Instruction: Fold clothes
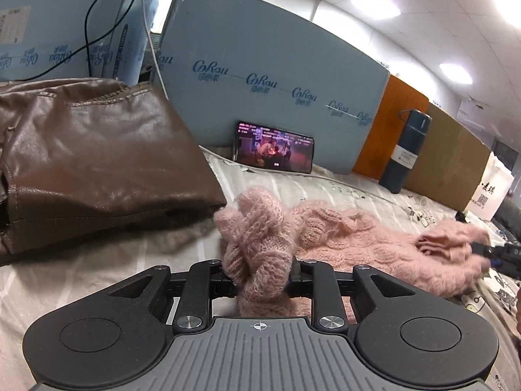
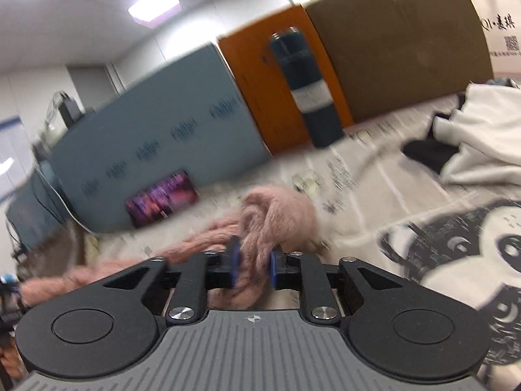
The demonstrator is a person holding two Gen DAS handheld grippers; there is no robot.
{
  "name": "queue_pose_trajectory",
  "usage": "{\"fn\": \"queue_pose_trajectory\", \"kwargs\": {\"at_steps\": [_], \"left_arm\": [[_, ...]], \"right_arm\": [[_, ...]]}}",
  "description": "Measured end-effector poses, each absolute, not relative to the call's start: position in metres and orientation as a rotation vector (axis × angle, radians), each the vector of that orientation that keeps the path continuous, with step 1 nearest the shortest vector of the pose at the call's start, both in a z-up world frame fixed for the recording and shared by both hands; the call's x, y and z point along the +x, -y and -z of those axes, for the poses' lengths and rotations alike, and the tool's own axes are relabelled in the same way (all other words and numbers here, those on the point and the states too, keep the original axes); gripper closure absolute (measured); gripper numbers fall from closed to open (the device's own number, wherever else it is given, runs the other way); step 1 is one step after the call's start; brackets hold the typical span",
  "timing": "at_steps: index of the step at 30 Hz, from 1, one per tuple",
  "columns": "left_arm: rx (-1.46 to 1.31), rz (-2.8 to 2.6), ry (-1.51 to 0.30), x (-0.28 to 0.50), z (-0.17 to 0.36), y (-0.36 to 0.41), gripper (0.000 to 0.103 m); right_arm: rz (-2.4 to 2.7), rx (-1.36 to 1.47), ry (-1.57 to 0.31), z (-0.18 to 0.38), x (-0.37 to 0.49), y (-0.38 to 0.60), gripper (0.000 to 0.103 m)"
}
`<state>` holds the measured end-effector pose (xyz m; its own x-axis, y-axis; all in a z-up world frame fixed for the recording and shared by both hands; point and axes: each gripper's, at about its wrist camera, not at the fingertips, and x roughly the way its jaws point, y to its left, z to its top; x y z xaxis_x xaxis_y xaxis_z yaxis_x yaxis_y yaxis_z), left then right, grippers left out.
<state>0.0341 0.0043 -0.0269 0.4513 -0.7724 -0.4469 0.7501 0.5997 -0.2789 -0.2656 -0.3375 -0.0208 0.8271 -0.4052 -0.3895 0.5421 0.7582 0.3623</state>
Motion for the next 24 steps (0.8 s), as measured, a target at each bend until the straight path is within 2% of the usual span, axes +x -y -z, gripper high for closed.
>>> {"fn": "queue_pose_trajectory", "kwargs": {"at_steps": [1,2,4,6,11,21,22,24], "left_arm": [[-0.044,0.935,-0.577,0.035,0.027,-0.003,0.072],[-0.044,0.927,-0.579,0.035,0.027,-0.003,0.070],[-0.047,0.904,-0.576,0.036,0.027,-0.003,0.050],[-0.049,0.897,-0.580,0.037,0.027,-0.001,0.038],[-0.054,0.904,-0.601,0.041,0.028,0.003,0.027],[-0.039,0.901,-0.659,0.045,0.035,0.017,0.019],[-0.036,0.904,-0.661,0.044,0.035,0.019,0.019],[-0.025,0.918,-0.662,0.043,0.035,0.023,0.019]], "right_arm": [[0.556,0.455,-0.316,0.021,-0.267,0.337,0.041],[0.603,0.398,-0.326,0.017,-0.268,0.333,0.027],[0.643,0.285,-0.315,0.011,-0.267,0.325,0.025],[0.588,0.242,-0.295,0.009,-0.268,0.322,0.020],[0.342,0.232,-0.338,0.005,-0.245,0.308,0.010],[0.304,0.162,-0.549,0.027,-0.187,0.300,0.008],[0.316,0.174,-0.554,0.030,-0.185,0.303,0.012],[0.346,0.179,-0.541,0.029,-0.187,0.306,0.028]]}}
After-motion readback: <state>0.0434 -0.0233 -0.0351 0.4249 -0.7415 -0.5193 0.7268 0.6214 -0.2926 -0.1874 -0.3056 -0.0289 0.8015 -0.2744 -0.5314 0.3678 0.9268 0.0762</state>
